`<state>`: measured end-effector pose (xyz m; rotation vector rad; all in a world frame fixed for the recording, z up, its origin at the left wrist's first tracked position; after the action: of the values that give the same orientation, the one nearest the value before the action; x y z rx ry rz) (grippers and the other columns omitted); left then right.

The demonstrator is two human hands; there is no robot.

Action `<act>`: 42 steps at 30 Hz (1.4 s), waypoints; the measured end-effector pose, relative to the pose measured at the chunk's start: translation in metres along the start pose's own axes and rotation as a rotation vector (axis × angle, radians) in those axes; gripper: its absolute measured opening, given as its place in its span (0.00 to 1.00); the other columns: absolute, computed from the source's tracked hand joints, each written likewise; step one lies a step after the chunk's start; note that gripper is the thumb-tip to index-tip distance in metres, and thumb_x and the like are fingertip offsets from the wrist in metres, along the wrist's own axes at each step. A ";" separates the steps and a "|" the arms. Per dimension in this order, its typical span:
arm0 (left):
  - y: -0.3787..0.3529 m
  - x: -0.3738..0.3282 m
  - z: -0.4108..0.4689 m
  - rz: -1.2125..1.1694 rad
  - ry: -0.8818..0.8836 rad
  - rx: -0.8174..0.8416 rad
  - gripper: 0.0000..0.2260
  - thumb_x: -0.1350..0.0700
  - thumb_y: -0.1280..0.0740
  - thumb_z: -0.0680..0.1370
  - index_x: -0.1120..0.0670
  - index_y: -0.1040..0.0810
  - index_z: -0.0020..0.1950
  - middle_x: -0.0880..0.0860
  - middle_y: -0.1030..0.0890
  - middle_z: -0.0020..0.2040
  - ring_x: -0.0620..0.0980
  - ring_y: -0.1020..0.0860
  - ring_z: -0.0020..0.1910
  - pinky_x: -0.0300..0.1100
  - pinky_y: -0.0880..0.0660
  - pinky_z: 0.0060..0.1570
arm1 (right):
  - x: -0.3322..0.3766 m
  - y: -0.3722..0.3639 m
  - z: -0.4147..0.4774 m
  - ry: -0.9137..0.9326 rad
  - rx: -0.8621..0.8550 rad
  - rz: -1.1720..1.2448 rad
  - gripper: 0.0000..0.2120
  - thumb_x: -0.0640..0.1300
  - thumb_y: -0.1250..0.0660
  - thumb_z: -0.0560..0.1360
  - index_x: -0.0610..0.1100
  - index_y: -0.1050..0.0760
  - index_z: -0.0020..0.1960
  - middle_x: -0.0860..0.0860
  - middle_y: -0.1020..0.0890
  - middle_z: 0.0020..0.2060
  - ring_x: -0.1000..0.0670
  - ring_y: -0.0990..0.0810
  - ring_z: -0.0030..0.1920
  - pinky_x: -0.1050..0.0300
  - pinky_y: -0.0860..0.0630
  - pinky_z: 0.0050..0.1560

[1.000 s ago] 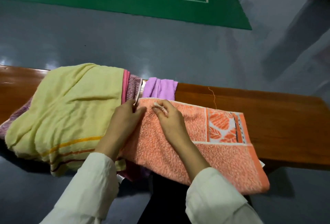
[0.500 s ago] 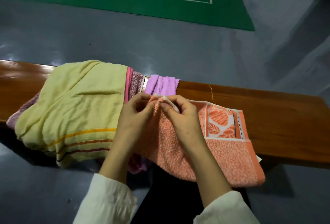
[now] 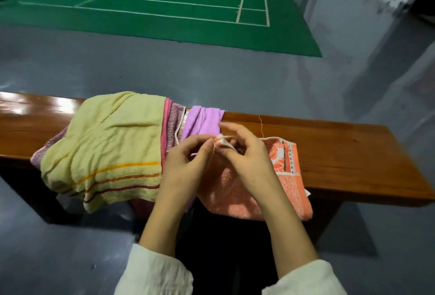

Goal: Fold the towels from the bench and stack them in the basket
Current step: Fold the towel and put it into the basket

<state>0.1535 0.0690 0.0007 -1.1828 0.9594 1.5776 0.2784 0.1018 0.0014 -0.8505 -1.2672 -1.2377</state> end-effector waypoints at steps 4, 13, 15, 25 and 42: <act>-0.010 -0.006 -0.007 0.138 -0.089 0.083 0.14 0.63 0.29 0.74 0.44 0.25 0.49 0.45 0.18 0.46 0.39 0.21 0.44 0.33 0.25 0.46 | 0.004 0.012 -0.004 0.018 -0.026 -0.074 0.09 0.36 0.34 0.75 0.50 0.22 0.44 0.56 0.18 0.40 0.62 0.21 0.43 0.69 0.28 0.46; 0.010 0.017 -0.013 0.568 -0.272 0.143 0.03 0.55 0.33 0.72 0.51 0.24 0.45 0.47 0.26 0.45 0.38 0.27 0.42 0.26 0.33 0.44 | 0.004 0.052 -0.006 0.035 -0.268 0.043 0.12 0.35 0.35 0.77 0.51 0.25 0.41 0.60 0.23 0.34 0.65 0.27 0.36 0.71 0.31 0.41; 0.015 0.021 -0.013 0.597 -0.276 0.149 0.05 0.53 0.33 0.72 0.54 0.23 0.42 0.49 0.25 0.44 0.40 0.26 0.40 0.24 0.34 0.42 | 0.004 0.060 -0.006 0.031 -0.323 0.065 0.11 0.36 0.35 0.77 0.51 0.25 0.42 0.58 0.23 0.35 0.64 0.27 0.36 0.67 0.30 0.41; 0.032 0.004 -0.008 0.561 -0.314 0.029 0.09 0.63 0.24 0.69 0.58 0.24 0.37 0.49 0.24 0.40 0.41 0.26 0.37 0.27 0.32 0.39 | -0.002 0.076 -0.004 0.035 -0.409 0.077 0.09 0.33 0.36 0.77 0.47 0.24 0.45 0.55 0.21 0.39 0.66 0.25 0.38 0.72 0.29 0.44; -0.016 -0.093 0.049 0.023 -0.221 -0.065 0.06 0.63 0.37 0.79 0.54 0.28 0.44 0.46 0.26 0.38 0.36 0.29 0.35 0.30 0.31 0.38 | 0.087 0.127 -0.003 0.269 -0.701 -0.051 0.14 0.41 0.41 0.81 0.50 0.36 0.37 0.54 0.34 0.31 0.62 0.35 0.28 0.66 0.38 0.30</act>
<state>0.1678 0.0995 0.1019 -1.0189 0.7852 1.7288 0.3912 0.1063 0.1057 -1.0943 -0.6318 -1.8097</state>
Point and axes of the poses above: each hand's wrist, its own z-axis towards the middle knuckle, its own y-axis out of the back of the hand, x = y × z, the point moved 8 cm from there along z, towards the middle knuckle
